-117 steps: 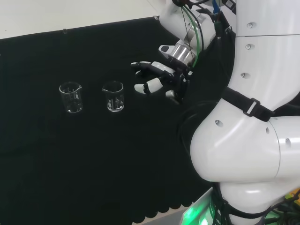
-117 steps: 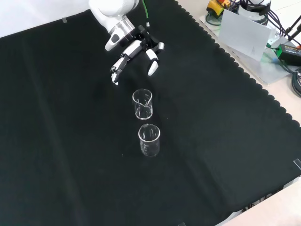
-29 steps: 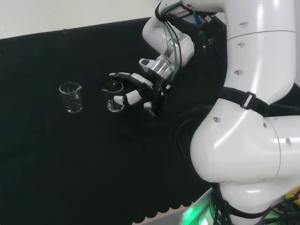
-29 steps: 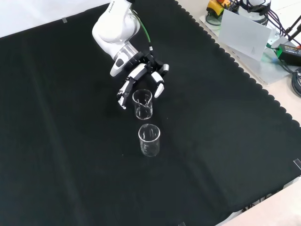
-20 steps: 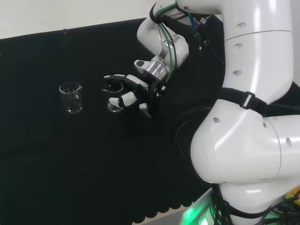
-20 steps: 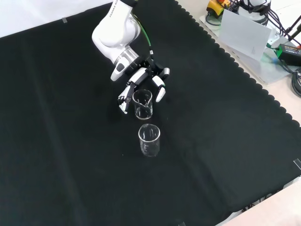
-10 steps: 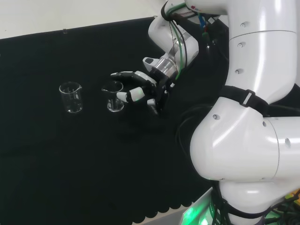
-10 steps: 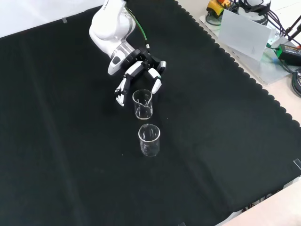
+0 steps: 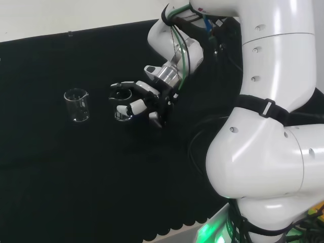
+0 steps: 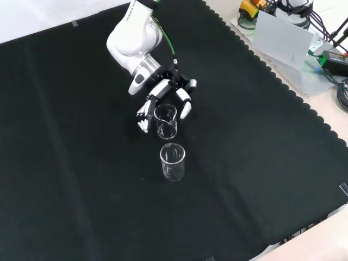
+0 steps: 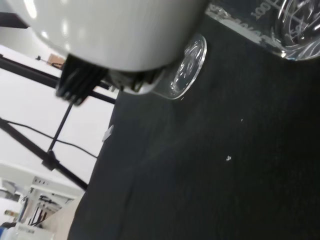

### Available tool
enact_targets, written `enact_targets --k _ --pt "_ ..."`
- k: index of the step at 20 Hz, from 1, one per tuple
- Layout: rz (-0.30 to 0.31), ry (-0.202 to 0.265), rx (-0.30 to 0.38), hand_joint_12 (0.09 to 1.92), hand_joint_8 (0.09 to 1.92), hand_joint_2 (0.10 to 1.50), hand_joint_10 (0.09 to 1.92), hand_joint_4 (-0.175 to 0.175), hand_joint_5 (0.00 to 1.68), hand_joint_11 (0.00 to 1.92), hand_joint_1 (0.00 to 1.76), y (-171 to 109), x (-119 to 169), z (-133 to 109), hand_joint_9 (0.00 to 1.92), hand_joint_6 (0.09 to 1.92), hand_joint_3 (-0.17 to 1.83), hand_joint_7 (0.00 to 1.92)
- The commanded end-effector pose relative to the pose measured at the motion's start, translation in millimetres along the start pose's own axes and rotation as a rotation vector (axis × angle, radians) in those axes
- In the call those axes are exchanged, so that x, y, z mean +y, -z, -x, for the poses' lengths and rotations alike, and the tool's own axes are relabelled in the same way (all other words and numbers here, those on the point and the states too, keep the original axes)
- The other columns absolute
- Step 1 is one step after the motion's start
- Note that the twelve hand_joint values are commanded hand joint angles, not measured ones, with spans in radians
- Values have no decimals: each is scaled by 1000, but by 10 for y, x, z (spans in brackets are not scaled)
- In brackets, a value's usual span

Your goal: Pick up the beaker on the right.

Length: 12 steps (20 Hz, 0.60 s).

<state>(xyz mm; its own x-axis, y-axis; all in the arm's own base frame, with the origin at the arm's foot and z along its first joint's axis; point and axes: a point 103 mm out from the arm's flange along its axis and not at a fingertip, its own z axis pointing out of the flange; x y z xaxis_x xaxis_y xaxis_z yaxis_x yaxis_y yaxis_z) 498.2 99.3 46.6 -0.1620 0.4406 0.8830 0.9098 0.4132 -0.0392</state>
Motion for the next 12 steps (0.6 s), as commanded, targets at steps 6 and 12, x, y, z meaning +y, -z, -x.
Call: enact_targets --k 6,12 --pt "21 -5 18 1226 715 318 709 -102 507 0 1100 -8 -28 5 364 126 1129 277" --pt "56 -14 37 1328 716 364 675 -100 497 4 1104 -56 -1 -11 501 807 1118 443"
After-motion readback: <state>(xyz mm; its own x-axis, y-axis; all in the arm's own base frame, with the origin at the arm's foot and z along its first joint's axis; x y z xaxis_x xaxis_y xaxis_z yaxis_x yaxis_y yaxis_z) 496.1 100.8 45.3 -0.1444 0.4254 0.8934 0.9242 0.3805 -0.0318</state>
